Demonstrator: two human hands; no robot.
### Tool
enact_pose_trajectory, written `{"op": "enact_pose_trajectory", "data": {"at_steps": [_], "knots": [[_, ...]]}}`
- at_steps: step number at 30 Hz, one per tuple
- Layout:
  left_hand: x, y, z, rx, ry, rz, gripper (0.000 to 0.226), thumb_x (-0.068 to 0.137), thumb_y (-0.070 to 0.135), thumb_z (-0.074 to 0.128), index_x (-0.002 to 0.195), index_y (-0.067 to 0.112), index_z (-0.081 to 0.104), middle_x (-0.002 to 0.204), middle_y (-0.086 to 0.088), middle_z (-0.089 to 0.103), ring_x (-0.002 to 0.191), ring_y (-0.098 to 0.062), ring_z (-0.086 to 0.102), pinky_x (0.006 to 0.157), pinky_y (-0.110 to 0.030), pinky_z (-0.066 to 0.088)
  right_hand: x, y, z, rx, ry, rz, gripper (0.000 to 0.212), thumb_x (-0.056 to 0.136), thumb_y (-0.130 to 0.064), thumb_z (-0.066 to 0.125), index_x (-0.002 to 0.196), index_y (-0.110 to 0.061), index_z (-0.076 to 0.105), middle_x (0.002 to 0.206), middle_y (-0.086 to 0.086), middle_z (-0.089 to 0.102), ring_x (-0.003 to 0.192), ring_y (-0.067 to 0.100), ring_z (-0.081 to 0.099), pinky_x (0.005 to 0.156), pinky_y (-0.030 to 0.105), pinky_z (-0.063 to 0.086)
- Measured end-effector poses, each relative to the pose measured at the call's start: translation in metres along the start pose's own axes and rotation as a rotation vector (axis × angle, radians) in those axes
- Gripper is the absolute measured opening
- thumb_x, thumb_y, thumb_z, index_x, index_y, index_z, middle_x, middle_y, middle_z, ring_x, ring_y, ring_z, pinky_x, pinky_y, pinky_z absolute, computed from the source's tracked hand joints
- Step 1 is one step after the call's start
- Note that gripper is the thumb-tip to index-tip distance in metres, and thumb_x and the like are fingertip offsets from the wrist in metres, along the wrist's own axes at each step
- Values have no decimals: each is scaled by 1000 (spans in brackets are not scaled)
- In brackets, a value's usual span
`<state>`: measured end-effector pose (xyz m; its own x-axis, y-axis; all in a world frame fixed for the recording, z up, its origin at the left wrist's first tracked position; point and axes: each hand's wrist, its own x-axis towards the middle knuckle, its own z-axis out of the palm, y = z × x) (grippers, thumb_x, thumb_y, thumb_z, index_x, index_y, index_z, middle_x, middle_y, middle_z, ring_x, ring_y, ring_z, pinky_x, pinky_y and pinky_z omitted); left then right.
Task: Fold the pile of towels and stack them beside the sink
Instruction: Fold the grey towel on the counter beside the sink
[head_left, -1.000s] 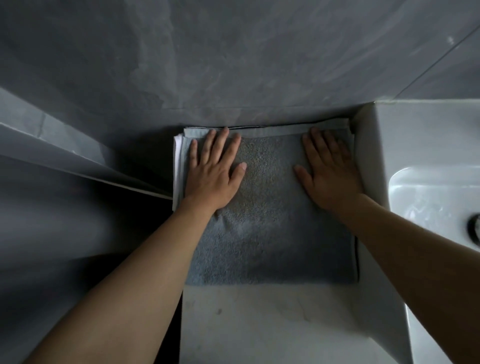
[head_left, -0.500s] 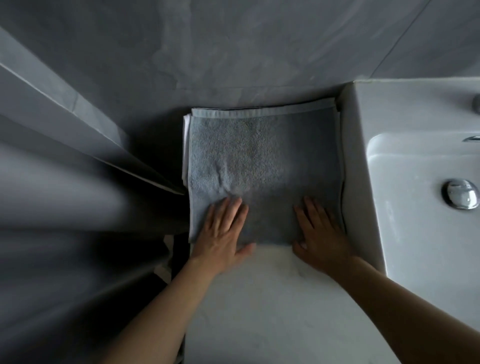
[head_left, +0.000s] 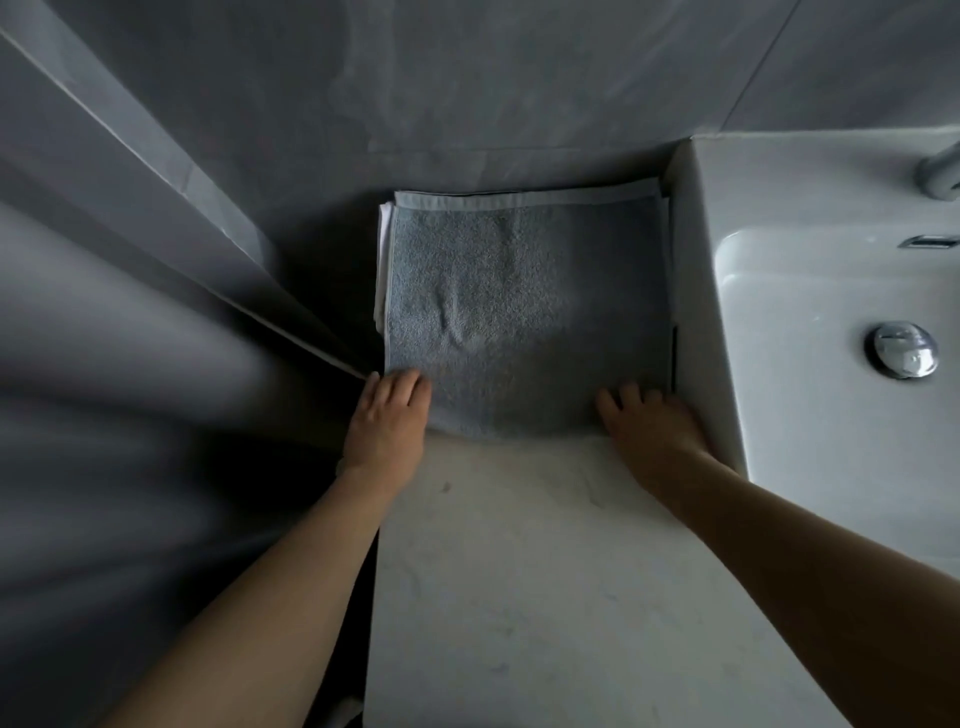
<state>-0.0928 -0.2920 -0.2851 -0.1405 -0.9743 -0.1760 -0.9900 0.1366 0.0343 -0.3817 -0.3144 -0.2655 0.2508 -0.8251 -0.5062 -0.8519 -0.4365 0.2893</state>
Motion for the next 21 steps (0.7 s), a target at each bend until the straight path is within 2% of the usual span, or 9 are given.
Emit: {"op": "enact_pose_trajectory", "data": {"at_steps": [2, 3, 6, 8, 11, 15, 18, 21], "knots": [[5, -3, -8, -27, -28, -73, 35, 90, 6, 51, 124, 6, 62, 128, -13, 59, 123, -34, 51, 119, -48, 23, 2, 7, -12, -43, 6, -9, 40, 96, -16, 40, 136, -12, 38, 129, 12, 52, 114, 31, 52, 91, 38, 40], [8, -6, -13, -63, -19, -105, 29, 90, 7, 53, 117, 6, 64, 119, -14, 62, 116, -35, 55, 115, -48, 29, 3, 12, -19, -74, 14, -7, 35, 97, -16, 38, 131, -13, 45, 127, 11, 55, 115, 30, 53, 91, 37, 39], [15, -11, -35, -249, 88, -195, 18, 89, 6, 52, 100, 3, 66, 94, -17, 67, 90, -37, 61, 83, -43, 47, 8, 30, -47, -118, 77, 26, 31, 98, -21, 38, 122, -18, 57, 123, 4, 62, 114, 25, 57, 91, 35, 37], [22, -14, -49, -355, 162, -238, 16, 92, 9, 49, 96, 6, 65, 87, -11, 64, 80, -31, 59, 66, -37, 44, 12, 45, -69, -153, 140, 44, 27, 94, -23, 43, 114, -20, 62, 115, 0, 66, 109, 21, 60, 93, 35, 35], [43, -15, -70, -511, 246, -331, 15, 96, 16, 48, 94, 12, 62, 79, 1, 56, 68, -18, 51, 54, -30, 36, 21, 72, -98, -250, 189, 86, 22, 89, -24, 52, 107, -23, 64, 108, -5, 68, 108, 17, 59, 97, 35, 30], [88, -20, -90, -784, 331, -494, 19, 96, 20, 46, 89, 8, 59, 71, 1, 54, 67, -22, 54, 58, -34, 43, 43, 107, -129, -309, 243, 171, 17, 87, -28, 56, 103, -24, 62, 104, -5, 66, 107, 17, 55, 97, 35, 29], [126, -25, -99, -896, 366, -592, 14, 91, 16, 49, 79, 11, 53, 66, 6, 48, 62, -17, 45, 57, -31, 36, 63, 126, -147, -317, 311, 200, 18, 87, -24, 53, 102, -22, 62, 105, -2, 66, 107, 20, 55, 98, 32, 31], [159, -31, -103, -963, 400, -651, 24, 90, 12, 49, 67, 17, 45, 63, 5, 43, 55, -9, 36, 51, -28, 32, 86, 141, -160, -314, 379, 215, 13, 86, -24, 56, 98, -21, 62, 99, -3, 67, 105, 21, 56, 95, 31, 32]]}}
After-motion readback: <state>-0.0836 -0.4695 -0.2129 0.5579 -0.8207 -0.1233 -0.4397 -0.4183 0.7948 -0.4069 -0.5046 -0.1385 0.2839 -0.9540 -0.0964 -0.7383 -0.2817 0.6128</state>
